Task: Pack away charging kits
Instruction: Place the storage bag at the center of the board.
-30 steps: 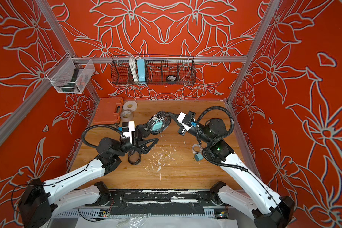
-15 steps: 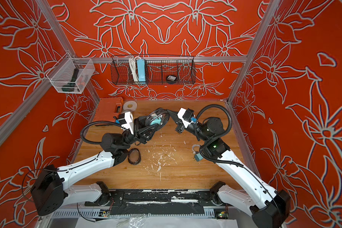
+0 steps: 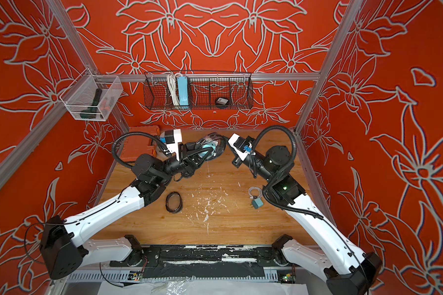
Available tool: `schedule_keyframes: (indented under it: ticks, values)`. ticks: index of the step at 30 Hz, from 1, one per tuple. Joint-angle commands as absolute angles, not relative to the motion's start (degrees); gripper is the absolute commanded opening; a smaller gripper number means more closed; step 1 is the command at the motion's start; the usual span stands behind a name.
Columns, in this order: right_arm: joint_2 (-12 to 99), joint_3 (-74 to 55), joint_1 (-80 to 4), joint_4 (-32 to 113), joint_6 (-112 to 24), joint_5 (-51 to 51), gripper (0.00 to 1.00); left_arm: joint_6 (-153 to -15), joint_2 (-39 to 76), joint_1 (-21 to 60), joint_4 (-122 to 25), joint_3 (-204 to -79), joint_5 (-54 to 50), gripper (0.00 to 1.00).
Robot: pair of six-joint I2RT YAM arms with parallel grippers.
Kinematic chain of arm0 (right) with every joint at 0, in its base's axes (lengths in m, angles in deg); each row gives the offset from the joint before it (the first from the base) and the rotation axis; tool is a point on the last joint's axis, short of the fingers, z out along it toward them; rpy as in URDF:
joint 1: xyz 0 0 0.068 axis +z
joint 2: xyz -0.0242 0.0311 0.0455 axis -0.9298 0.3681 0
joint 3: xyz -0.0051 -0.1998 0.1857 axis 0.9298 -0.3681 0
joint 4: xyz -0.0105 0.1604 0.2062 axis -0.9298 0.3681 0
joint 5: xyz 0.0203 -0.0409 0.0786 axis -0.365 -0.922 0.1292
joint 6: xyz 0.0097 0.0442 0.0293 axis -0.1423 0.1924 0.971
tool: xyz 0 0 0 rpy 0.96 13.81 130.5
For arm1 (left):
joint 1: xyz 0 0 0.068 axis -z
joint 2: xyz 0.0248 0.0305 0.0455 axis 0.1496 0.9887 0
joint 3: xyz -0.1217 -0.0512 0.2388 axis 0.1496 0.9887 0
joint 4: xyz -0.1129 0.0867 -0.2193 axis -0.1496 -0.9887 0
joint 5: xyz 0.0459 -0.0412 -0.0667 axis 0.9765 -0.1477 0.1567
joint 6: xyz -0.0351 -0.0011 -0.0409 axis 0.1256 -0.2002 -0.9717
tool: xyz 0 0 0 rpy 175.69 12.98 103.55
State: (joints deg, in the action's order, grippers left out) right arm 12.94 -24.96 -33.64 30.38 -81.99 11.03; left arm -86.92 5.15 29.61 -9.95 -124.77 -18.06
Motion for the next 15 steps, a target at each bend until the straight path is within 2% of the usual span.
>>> schedule_keyframes:
  ticks: [1, 4, 7, 15]
  values:
    - [13.55, -22.44, -33.11, 37.89, -89.34, 13.47, 0.0, -82.91, 4.23, 28.39, -31.41, -127.56, -19.35, 0.0]
    - [14.0, -21.47, -33.36, 40.55, -92.14, 12.58, 0.0, -81.26, 4.63, 26.63, -41.42, -129.06, -21.18, 0.0]
    - [14.22, -21.14, -34.01, 41.71, -93.87, 11.59, 0.0, -81.13, 5.19, 24.83, -44.99, -128.12, -25.4, 0.0]
    - [15.56, -20.19, -34.3, 43.84, -96.19, 15.55, 0.0, -77.41, 10.79, 24.26, -56.63, -132.9, -24.24, 0.0]
